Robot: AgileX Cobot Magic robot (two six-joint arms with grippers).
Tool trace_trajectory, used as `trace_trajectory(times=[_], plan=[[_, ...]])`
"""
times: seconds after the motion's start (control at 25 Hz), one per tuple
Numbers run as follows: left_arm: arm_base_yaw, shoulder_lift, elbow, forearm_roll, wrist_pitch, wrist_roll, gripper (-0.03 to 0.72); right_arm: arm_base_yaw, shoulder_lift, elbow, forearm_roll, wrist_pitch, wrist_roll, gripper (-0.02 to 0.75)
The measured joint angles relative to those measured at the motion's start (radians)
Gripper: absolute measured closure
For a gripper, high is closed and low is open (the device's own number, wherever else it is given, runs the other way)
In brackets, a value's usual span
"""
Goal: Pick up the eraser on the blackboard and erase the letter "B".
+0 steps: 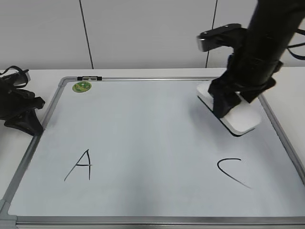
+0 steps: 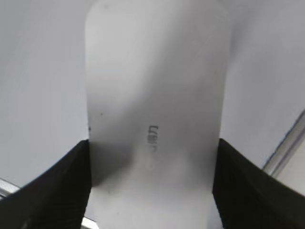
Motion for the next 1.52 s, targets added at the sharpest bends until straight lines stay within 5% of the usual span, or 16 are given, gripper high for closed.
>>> trace_trajectory(times=[0.52, 1.52], plan=[[0.0, 0.0, 0.0, 0.0, 0.0, 0.0, 0.656, -0.439, -0.017, 0.115, 0.205, -0.092, -0.059, 0.209], [0.0, 0.0, 0.0, 0.0, 0.0, 0.0, 0.656, -0.449, 0.285, -0.065, 0.223, -0.059, -0.077, 0.209]])
